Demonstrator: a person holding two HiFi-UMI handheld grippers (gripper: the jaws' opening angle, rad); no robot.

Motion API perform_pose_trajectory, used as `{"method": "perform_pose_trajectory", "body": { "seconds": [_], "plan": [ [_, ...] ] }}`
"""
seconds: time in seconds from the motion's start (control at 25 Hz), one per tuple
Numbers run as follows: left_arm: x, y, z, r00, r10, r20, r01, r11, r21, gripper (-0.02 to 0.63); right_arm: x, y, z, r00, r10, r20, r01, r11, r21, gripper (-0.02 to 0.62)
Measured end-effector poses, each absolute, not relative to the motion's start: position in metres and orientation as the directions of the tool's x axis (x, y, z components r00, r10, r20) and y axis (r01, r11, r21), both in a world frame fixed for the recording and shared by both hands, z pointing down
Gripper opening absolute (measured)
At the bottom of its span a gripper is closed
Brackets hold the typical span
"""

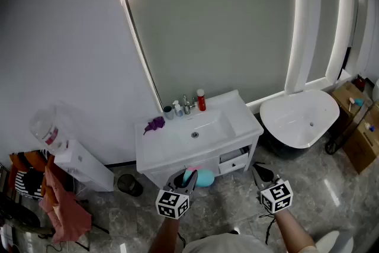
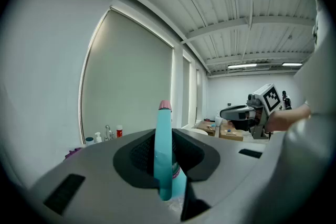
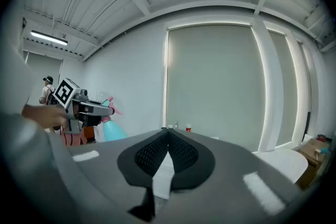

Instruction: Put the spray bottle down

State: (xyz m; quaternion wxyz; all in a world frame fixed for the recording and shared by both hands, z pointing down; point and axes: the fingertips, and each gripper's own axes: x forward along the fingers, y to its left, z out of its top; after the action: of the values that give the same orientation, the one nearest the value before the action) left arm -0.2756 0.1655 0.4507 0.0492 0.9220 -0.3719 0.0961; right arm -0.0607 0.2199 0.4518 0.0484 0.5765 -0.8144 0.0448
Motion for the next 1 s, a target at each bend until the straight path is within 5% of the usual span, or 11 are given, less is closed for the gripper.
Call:
{"method": "perform_pose_trajectory", "body": {
  "seconds": [1.0],
  "plan": [
    [-0.243, 0.186, 0.458, 0.664, -0.717, 0.209, -0.738, -0.674, 0.032, 0.072, -0.022, 0.224, 0.462, -0.381, -0.915, 0.133, -0.924, 0.377, -0.055, 0.009]
  ]
}}
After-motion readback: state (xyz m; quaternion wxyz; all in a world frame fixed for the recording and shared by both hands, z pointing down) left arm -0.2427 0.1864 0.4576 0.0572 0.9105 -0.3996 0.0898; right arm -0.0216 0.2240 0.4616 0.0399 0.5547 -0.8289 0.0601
